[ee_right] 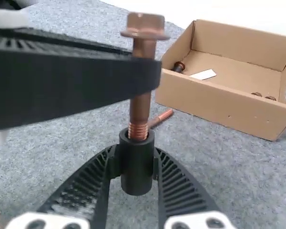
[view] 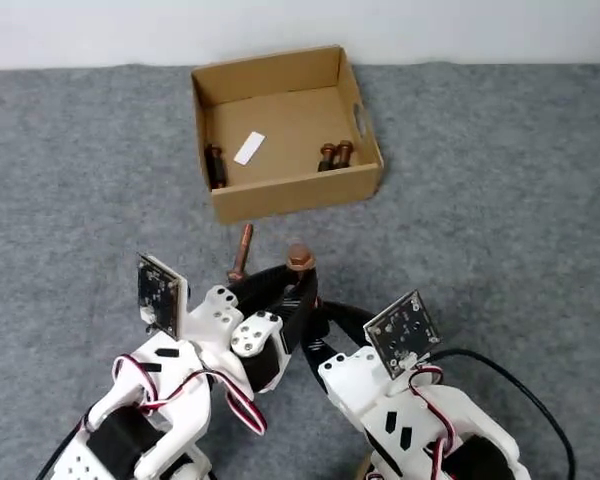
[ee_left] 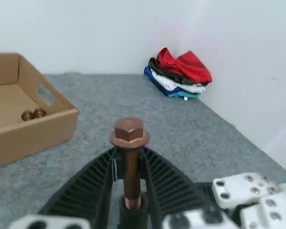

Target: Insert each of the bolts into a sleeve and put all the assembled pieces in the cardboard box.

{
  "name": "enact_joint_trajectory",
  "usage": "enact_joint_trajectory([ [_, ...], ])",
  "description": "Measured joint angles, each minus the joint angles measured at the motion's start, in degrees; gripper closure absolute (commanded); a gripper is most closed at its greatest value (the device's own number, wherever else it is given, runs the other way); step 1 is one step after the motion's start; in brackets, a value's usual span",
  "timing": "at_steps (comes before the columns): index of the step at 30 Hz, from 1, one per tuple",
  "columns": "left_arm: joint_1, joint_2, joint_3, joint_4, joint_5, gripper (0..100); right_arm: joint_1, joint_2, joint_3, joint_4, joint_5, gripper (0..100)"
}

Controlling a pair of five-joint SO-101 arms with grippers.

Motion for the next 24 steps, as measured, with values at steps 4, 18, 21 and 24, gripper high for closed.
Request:
enact_joint_trajectory([
  [4,2.0,0.0,0.6,3.9,0.0,100,0.0,0.0,0.0,0.0,0.0,98.8],
  [18,3.6,-0.3,-0.4,12.7,-3.1,83,-0.3,0.1,0.2,0.2,0.4,98.8],
  [21,3.5,-0.3,0.0,14.0,-3.2,81,0.0,0.0,0.3,0.2,0.5,98.8],
  [24,3.4,-0.3,-0.9,15.7,-3.2,81,-0.3,-0.1,0.2,0.3,0.5,98.8],
])
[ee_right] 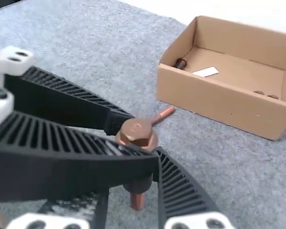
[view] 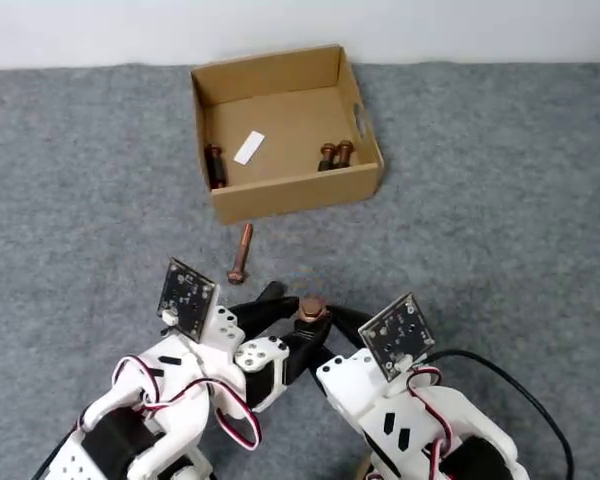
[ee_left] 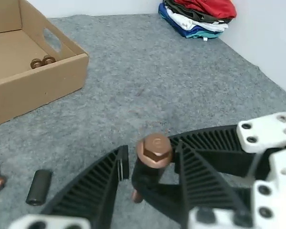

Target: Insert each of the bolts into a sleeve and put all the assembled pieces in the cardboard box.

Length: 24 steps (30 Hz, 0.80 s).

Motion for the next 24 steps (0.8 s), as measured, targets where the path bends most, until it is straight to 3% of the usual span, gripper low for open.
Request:
enact_joint_trajectory([
  [10,-1.0,0.4,-4.7,2.5,-0.2,81,0.2,0.0,-0.1,-0.2,0.0,98.8],
  [16,-8.4,0.2,-8.5,2.5,-0.2,82,0.3,0.0,-0.1,-0.2,0.0,98.8],
  [20,-14.6,0.2,-9.8,2.5,-0.3,98,0.3,0.0,-0.1,-0.2,0.0,98.8],
  [24,-21.3,0.2,-10.0,3.0,-5.4,100,4.1,0.0,-0.1,-0.2,0.0,98.8],
])
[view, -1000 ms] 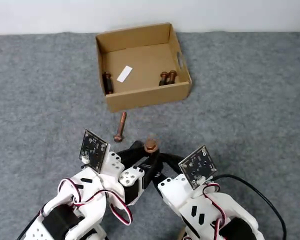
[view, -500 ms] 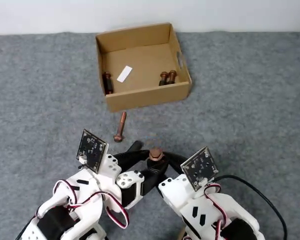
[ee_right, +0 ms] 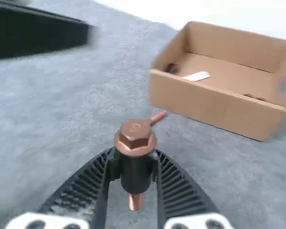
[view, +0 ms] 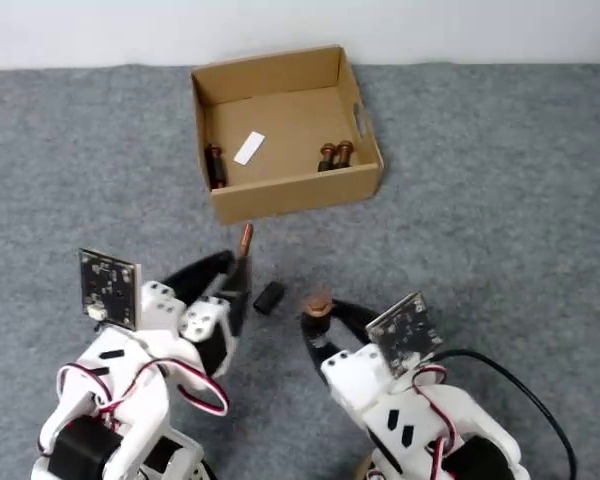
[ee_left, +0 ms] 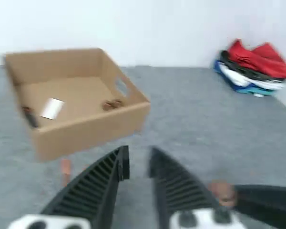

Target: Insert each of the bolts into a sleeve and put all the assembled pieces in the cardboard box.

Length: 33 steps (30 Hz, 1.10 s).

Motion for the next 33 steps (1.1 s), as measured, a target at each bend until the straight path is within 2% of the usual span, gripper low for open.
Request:
enact_joint_trajectory([
  [6,-6.4,0.0,3.6,9.2,-9.2,100,16.4,0.0,0.0,0.0,0.0,98.8],
  [9,-10.7,0.0,8.8,11.7,-10.5,100,19.5,0.4,-0.1,0.0,0.0,98.9],
  [12,-14.2,0.0,15.4,11.7,-11.0,100,19.8,7.7,-3.2,0.0,-1.6,98.9],
  [17,-16.1,0.4,24.9,5.5,-13.2,100,20.1,24.7,-15.5,0.0,-8.3,98.9],
  [22,-16.6,0.3,36.5,-6.0,-16.4,99,20.0,43.9,-28.3,-2.5,-11.0,98.9],
  [26,-16.6,-0.1,39.6,-11.4,-16.8,99,20.0,57.1,-37.0,-8.9,-11.2,98.9],
  [30,-16.6,0.4,40.0,-12.7,-16.7,99,20.0,68.8,-44.2,-17.5,-11.2,98.9],
  [33,-18.5,0.4,40.0,-13.1,-13.2,99,20.0,77.4,-48.8,-24.1,-11.2,98.9],
])
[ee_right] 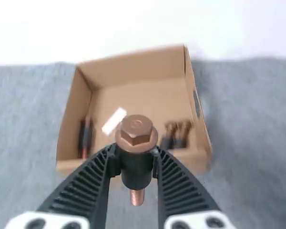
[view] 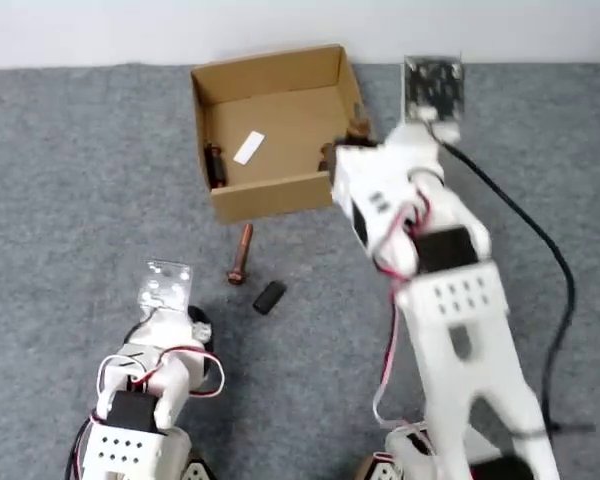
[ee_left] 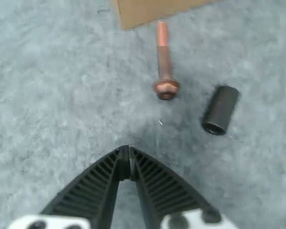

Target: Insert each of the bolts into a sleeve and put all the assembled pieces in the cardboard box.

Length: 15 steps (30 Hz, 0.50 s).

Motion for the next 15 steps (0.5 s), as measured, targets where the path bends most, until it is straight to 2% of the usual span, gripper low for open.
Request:
enact_joint_trajectory([
  [5,-2.7,0.0,0.0,0.0,7.0,99,0.0,13.8,-7.1,-8.8,0.0,98.9],
  [15,-3.0,0.0,0.0,0.0,8.4,99,-1.5,38.2,-21.3,-11.5,1.2,98.8],
])
